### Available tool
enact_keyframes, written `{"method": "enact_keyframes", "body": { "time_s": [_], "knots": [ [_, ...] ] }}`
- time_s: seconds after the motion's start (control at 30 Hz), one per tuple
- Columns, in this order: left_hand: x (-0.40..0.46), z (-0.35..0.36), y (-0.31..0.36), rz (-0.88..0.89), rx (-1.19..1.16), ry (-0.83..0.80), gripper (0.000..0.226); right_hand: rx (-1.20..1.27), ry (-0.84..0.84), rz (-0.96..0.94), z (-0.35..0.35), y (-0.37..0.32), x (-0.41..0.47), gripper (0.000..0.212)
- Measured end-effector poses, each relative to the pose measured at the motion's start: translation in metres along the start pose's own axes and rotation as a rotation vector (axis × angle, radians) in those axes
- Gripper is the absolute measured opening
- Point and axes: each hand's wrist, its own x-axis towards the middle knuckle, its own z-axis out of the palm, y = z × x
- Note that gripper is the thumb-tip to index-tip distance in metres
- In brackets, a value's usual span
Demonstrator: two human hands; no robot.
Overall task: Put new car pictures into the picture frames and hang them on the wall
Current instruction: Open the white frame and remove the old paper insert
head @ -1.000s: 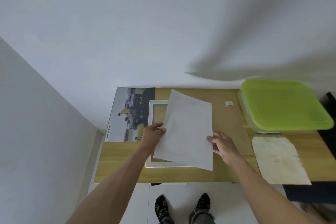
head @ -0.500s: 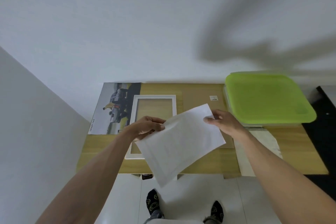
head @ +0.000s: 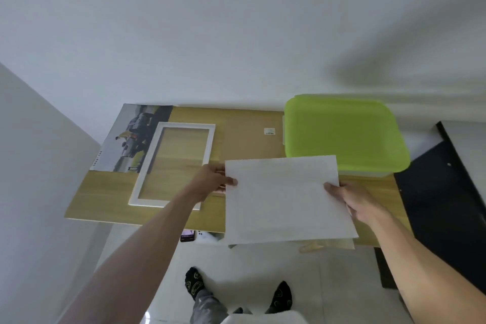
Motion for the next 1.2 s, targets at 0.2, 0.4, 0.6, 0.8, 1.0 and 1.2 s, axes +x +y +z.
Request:
{"method": "enact_keyframes", "body": {
  "time_s": [0.2, 0.4, 0.6, 0.8, 1.0, 1.2],
  "knots": [
    [0.010, 0.098, -0.020, 0.054, -0.202, 0.154, 0.039, -0.012, 0.117, 0.032, -0.069, 0.035, -0.009, 0.025],
    [0.022, 0.152, -0.032, 0.061, -0.119, 0.200, 0.046, -0.200, 0.320, -0.047, -0.100, 0.059, -0.012, 0.031],
    [0.036, 0.174, -0.030, 0.089, -0.005, 0.236, 0.055, -0.409, 0.460, -0.177, -0.109, 0.063, 0.006, 0.050],
    [0.027, 0.193, -0.039, 0.421, 0.619, 0.320, 0.068, -0.676, 0.490, -0.257, -0.120, 0.060, 0.020, 0.067],
    [0.022, 0.198, -0.074, 0.595, 1.235, -0.039, 0.071, -1.196, 0.312, -0.600, -0.113, 0.093, 0.022, 0.052],
    [0.032, 0.204, -0.074, 0.538, 1.294, -0.114, 0.073, -1.185, 0.280, -0.549, -0.114, 0.093, 0.022, 0.049]
  ]
}}
